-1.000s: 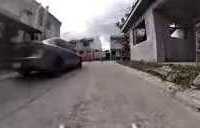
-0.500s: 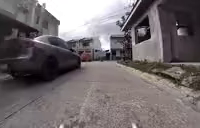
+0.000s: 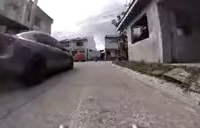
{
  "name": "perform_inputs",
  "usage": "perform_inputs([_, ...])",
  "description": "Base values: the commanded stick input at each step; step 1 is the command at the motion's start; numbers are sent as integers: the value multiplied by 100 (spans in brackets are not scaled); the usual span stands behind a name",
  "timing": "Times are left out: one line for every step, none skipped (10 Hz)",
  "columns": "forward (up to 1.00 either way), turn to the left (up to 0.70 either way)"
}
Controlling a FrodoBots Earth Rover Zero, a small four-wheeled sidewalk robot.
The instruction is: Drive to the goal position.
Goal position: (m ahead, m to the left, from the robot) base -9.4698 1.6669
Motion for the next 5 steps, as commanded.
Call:
perform_inputs([100, 2])
perform_inputs([100, 2])
perform_inputs([100, 2])
perform_inputs([100, 2])
perform_inputs([100, 2])
